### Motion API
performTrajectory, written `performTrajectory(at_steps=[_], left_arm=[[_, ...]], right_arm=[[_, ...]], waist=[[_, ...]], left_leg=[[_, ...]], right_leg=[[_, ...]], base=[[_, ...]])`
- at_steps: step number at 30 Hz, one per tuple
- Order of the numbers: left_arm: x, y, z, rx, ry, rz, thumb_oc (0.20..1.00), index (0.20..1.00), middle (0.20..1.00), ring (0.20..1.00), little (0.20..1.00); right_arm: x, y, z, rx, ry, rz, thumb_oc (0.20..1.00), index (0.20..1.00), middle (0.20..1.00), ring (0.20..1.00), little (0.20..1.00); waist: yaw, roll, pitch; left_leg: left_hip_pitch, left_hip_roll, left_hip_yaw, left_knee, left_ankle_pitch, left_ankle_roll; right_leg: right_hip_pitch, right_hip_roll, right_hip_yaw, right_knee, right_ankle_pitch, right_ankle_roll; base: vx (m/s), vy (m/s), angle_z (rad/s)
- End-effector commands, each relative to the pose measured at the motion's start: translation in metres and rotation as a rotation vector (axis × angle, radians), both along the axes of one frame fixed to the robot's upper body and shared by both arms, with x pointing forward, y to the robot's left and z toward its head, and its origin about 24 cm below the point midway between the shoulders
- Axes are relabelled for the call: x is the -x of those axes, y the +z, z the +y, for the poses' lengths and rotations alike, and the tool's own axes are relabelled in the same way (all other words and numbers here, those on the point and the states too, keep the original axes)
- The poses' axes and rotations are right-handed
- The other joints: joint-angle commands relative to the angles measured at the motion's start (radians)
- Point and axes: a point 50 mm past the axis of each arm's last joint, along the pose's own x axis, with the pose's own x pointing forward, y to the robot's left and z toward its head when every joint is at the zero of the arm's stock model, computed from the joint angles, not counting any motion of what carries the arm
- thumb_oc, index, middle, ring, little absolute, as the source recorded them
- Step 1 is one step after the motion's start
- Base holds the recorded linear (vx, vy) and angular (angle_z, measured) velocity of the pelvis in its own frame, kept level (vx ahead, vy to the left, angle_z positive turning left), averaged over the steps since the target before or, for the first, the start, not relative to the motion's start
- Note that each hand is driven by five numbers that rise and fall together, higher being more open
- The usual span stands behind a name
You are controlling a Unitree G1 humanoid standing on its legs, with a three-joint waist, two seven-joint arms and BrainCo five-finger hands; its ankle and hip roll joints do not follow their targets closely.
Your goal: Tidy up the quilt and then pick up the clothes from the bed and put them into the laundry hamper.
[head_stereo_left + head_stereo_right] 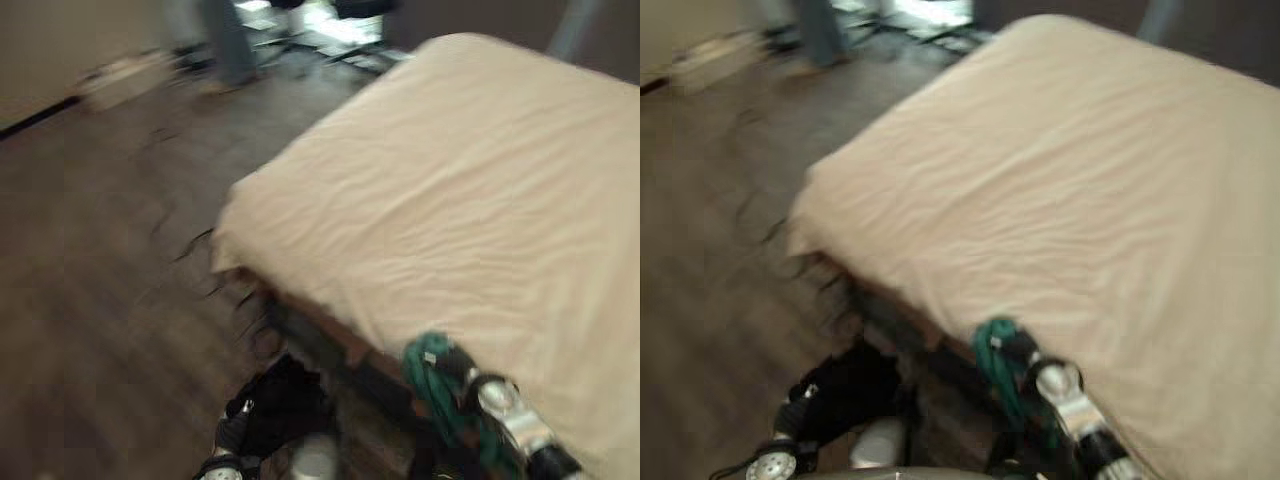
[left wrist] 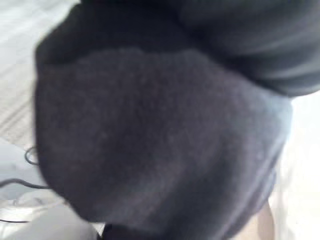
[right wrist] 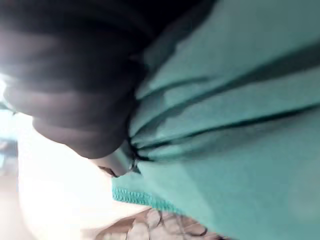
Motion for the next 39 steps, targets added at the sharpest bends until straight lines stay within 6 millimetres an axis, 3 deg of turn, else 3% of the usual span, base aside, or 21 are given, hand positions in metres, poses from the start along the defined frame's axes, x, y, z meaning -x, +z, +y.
performTrajectory(at_steps=[1,3,5,7,8,9,11,13,17,19,20,21,22,24,25,27,28,32,36,38,39], left_arm=[[-0.03,0.024,0.032,-0.115,0.037,-0.12,0.2,0.2,0.2,0.2,0.2],[-0.032,0.024,0.033,-0.121,0.045,-0.117,0.2,0.2,0.2,0.2,0.2],[-0.025,0.015,0.025,-0.112,0.003,-0.061,0.2,0.2,0.2,0.2,0.2],[-0.027,0.015,0.025,-0.127,-0.018,-0.057,0.2,0.2,0.2,0.2,0.2],[-0.032,0.019,0.026,-0.139,-0.03,-0.071,0.2,0.2,0.2,0.2,0.2],[-0.042,0.025,0.025,-0.154,-0.038,-0.102,0.2,0.2,0.2,0.2,0.2],[-0.05,0.029,0.023,-0.156,-0.049,-0.129,0.2,0.2,0.2,0.2,0.2],[-0.058,0.033,0.017,-0.139,-0.071,-0.155,0.2,0.2,0.2,0.2,0.2],[-0.058,0.028,0.014,-0.146,-0.123,-0.126,0.2,0.2,0.2,0.2,0.2],[-0.055,0.021,0.013,-0.131,-0.104,-0.097,0.2,0.2,0.2,0.2,0.2],[-0.001,-0.044,0.01,-0.11,-0.07,0.316,0.2,0.2,0.2,0.2,0.2],[-0.009,-0.04,0.01,-0.111,-0.075,0.278,0.2,0.2,0.2,0.2,0.2],[-0.009,-0.04,0.01,-0.111,-0.075,0.278,0.2,0.2,0.2,0.2,0.2],[-0.017,-0.035,0.011,-0.118,-0.078,0.251,0.2,0.2,0.2,0.2,0.2],[-0.021,-0.032,0.012,-0.123,-0.077,0.23,0.2,0.2,0.2,0.2,0.2],[-0.023,-0.031,0.014,-0.126,-0.067,0.222,0.2,0.2,0.2,0.2,0.2],[-0.02,-0.031,0.015,-0.127,-0.072,0.22,0.2,0.2,0.2,0.2,0.2],[-0.022,-0.027,0.022,-0.157,-0.085,0.216,0.2,0.2,0.2,0.2,0.2],[-0.022,-0.024,0.034,-0.188,-0.071,0.222,0.2,0.2,0.2,0.2,0.2],[-0.026,-0.022,0.041,-0.209,-0.058,0.231,0.2,0.2,0.2,0.2,0.2],[-0.026,-0.022,0.041,-0.21,-0.058,0.23,0.2,0.2,0.2,0.2,0.2]], right_arm=[[-0.016,0.017,-0.012,0.038,-0.151,-0.154,0.2,0.2,0.2,0.2,0.2],[-0.006,0.008,-0.019,0.056,-0.211,-0.12,0.2,0.2,0.2,0.2,0.2],[0.035,-0.025,-0.038,0.107,-0.316,0.04,0.2,0.2,0.2,0.2,0.2],[0.044,-0.034,-0.043,0.12,-0.355,0.091,0.2,0.2,0.2,0.2,0.2],[0.047,-0.038,-0.041,0.118,-0.367,0.112,0.2,0.2,0.2,0.2,0.2],[0.043,-0.039,-0.041,0.101,-0.392,0.116,0.2,0.2,0.2,0.2,0.2],[0.04,-0.037,-0.045,0.104,-0.407,0.109,0.2,0.2,0.2,0.2,0.2],[0.043,-0.037,-0.051,0.104,-0.443,0.11,0.2,0.2,0.2,0.2,0.2],[0.057,-0.04,-0.059,0.092,-0.481,0.131,0.2,0.2,0.2,0.2,0.2],[0.056,-0.042,-0.057,0.097,-0.471,0.143,0.2,0.2,0.2,0.2,0.2],[0.073,-0.068,-0.06,0.337,-0.299,0.322,0.2,0.2,0.2,0.2,0.2],[0.064,-0.059,-0.062,0.335,-0.29,0.263,0.2,0.2,0.2,0.2,0.2],[0.064,-0.059,-0.062,0.335,-0.29,0.263,0.2,0.2,0.2,0.2,0.2],[0.051,-0.049,-0.063,0.34,-0.283,0.207,0.2,0.2,0.2,0.2,0.2],[0.045,-0.044,-0.063,0.343,-0.268,0.183,0.2,0.2,0.2,0.2,0.2],[0.039,-0.04,-0.061,0.343,-0.232,0.168,0.2,0.2,0.2,0.2,0.2],[0.035,-0.038,-0.058,0.324,-0.222,0.154,0.2,0.2,0.2,0.2,0.2],[0.02,-0.031,-0.055,0.324,-0.21,0.11,0.2,0.2,0.2,0.2,0.2],[0.016,-0.034,-0.036,0.298,-0.148,0.106,0.2,0.2,0.2,0.2,0.2],[0.014,-0.038,-0.023,0.282,-0.13,0.122,0.2,0.2,0.2,0.2,0.2],[0.013,-0.038,-0.022,0.281,-0.13,0.121,0.2,0.2,0.2,0.2,0.2]], waist=[[-0.015,-0.056,0.027],[-0.007,-0.07,0.02],[-0.033,-0.08,-0.006],[-0.041,-0.089,0.002],[-0.052,-0.089,0.018],[-0.083,-0.086,0.045],[-0.09,-0.084,0.055],[-0.101,-0.076,0.057],[-0.128,-0.09,0.025],[-0.112,-0.098,0.009],[-0.112,-0.081,0.028],[-0.105,-0.075,0.047],[-0.105,-0.074,0.046],[-0.079,-0.074,0.086],[-0.07,-0.082,0.104],[-0.05,-0.094,0.101],[-0.031,-0.092,0.08],[0.0,-0.085,0.057],[0.026,-0.13,0.044],[0.043,-0.188,0.066],[0.044,-0.192,0.065]], left_leg=[[0.041,0.108,0.464,0.158,-0.014,-0.054],[0.059,0.138,0.489,0.2,-0.037,-0.046],[0.097,0.071,0.436,0.154,-0.076,-0.026],[0.085,0.042,0.41,0.15,-0.089,-0.007],[0.089,0.023,0.374,0.145,-0.104,0.008],[0.108,-0.006,0.314,0.108,-0.102,0.021],[0.106,-0.015,0.289,0.081,-0.07,0.022],[0.111,-0.032,0.206,0.057,-0.059,0.012],[0.11,-0.075,0.105,0.059,-0.078,0.008],[0.12,-0.089,0.111,0.076,-0.101,0.011],[0.201,-0.065,0.21,0.144,-0.108,-0.007],[0.124,-0.024,0.221,0.363,-0.081,-0.04],[0.124,-0.024,0.221,0.364,-0.082,-0.04],[0.01,0.023,0.208,0.629,0.023,-0.074],[-0.031,0.025,0.209,0.692,0.014,-0.063],[-0.086,0.001,0.25,0.623,-0.037,-0.036],[-0.085,-0.005,0.321,0.402,-0.046,-0.011],[-0.123,0.046,0.483,0.029,0.038,-0.03],[-0.115,0.017,0.46,0.063,0.066,0.005],[-0.089,-0.019,0.458,0.138,0.012,0.051],[-0.091,-0.022,0.461,0.14,0.008,0.053]], right_leg=[[-0.02,-0.12,-0.097,0.058,-0.147,0.041],[0.002,-0.144,-0.187,0.1,-0.16,0.022],[0.001,-0.198,-0.24,0.23,-0.13,0.048],[-0.016,-0.254,-0.257,0.324,-0.098,0.081],[-0.053,-0.287,-0.21,0.423,-0.07,0.098],[-0.179,-0.254,-0.033,0.55,-0.087,0.106],[-0.244,-0.201,0.032,0.54,-0.09,0.106],[-0.233,-0.137,0.068,0.429,-0.141,0.121],[-0.186,-0.104,0.226,0.179,-0.15,0.073],[-0.159,-0.13,0.188,0.157,-0.114,0.096],[-0.099,-0.012,0.179,0.133,-0.19,0.024],[-0.057,0.014,0.179,0.099,-0.204,-0.009],[-0.058,0.014,0.179,0.099,-0.204,-0.009],[-0.009,0.036,0.173,0.081,-0.224,-0.053],[0.016,0.044,0.175,0.073,-0.237,-0.065],[0.06,0.055,0.187,0.043,-0.257,-0.058],[0.088,0.062,0.189,0.017,-0.274,-0.034],[0.174,0.072,0.145,-0.001,-0.341,0.002],[0.182,0.081,0.183,0.112,-0.375,0.012],[0.095,0.033,0.193,0.405,-0.238,0.12],[0.09,0.028,0.195,0.413,-0.242,0.123]], base=[[-0.29,0.129,4.66],[-0.16,0.138,3.48],[0.13,0.305,3.02],[0.15,0.271,2.48],[0.11,0.293,1.75],[0.11,0.279,1.25],[-0.03,0.116,0.85],[0.05,-0.071,1.06],[0.15,-0.141,1.54],[0.11,-0.053,1.05],[0.14,-0.141,0.05],[0.14,-0.142,-0.25],[0.12,-0.204,-0.31],[0.16,-0.202,-0.16],[0.27,-0.153,-0.05],[0.46,0.031,-0.28],[0.7,0.182,-0.76],[0.56,0.195,-0.18],[0.57,0.184,0.21],[0.72,0.257,-0.12],[0.47,0.194,-0.3]])
